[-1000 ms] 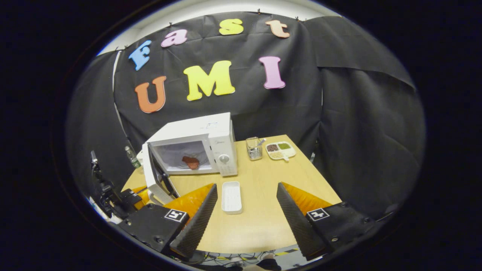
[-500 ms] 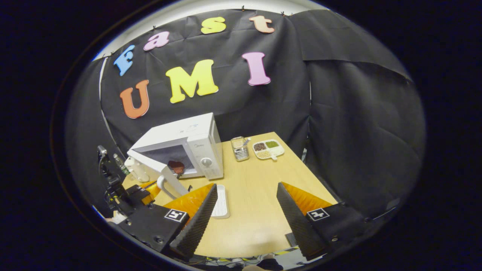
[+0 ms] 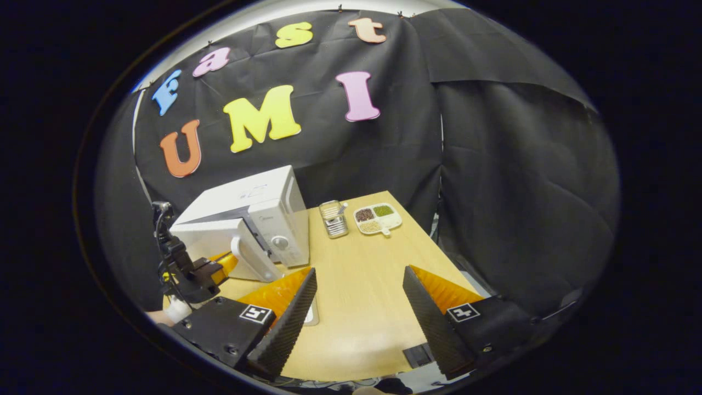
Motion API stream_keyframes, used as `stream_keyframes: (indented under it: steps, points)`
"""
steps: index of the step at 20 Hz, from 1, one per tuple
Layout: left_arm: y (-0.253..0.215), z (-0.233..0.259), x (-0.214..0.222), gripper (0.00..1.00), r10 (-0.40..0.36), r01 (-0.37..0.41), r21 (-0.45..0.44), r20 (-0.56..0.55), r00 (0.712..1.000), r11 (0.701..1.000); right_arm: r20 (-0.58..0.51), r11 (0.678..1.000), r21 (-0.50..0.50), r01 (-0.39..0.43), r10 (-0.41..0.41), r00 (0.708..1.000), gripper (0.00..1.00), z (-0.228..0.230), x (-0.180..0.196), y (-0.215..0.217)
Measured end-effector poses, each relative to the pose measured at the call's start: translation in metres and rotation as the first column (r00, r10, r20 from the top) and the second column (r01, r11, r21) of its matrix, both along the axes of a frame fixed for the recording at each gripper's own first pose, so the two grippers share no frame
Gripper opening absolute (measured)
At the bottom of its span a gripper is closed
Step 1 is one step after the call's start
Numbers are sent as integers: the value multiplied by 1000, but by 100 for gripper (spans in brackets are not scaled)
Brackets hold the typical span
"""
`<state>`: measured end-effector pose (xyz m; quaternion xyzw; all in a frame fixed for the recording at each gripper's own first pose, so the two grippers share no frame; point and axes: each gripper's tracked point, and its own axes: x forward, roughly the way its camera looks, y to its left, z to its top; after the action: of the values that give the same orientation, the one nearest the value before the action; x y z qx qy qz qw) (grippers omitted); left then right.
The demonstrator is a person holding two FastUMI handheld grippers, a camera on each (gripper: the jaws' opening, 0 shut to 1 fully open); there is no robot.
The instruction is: Open the microwave oven with the left hand, put the food in, and close the microwave oven.
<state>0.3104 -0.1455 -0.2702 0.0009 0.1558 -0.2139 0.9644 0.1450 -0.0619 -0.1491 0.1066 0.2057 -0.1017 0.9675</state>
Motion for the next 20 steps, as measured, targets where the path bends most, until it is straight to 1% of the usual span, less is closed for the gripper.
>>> stream_keyframes:
  steps: [1,2,3,4,5,12,16,18,19,20]
  points:
    - [-1,1,7,0,9,-9,3,2,1000,1000,-5,1000,1,0,0,1000,100,-1,2,-3]
    - [-2,2,14,8,13,-13,11,8,1000,1000,-9,1000,2,2,-2,1000,100,-2,5,-6]
    - [-2,4,19,8,19,-20,18,15,1000,1000,-13,1000,6,2,-2,1000,100,-3,7,-8]
    - [-2,4,23,0,24,-25,18,10,1000,1000,-15,1000,10,1,-1,1000,100,-3,11,-9]
    - [-5,2,23,0,21,-21,8,-1,1000,1000,-21,1000,12,0,1,1000,100,-4,12,-10]
    - [-10,0,24,0,12,-12,21,-11,1000,1000,-27,999,24,-23,24,999,100,-6,23,-12]
    - [-12,0,28,0,18,-18,34,-2,1000,999,-31,999,38,-28,29,999,100,-10,20,-14]
    - [-11,2,36,0,30,-30,49,-1,1000,998,-37,999,36,-37,38,999,100,-12,19,-12]
    - [-10,2,28,0,46,-45,36,-13,999,998,-43,998,32,-46,47,998,100,-14,17,-11]
    - [-9,2,32,0,61,-61,46,-6,998,997,-37,999,24,-47,48,998,100,-13,17,-10]
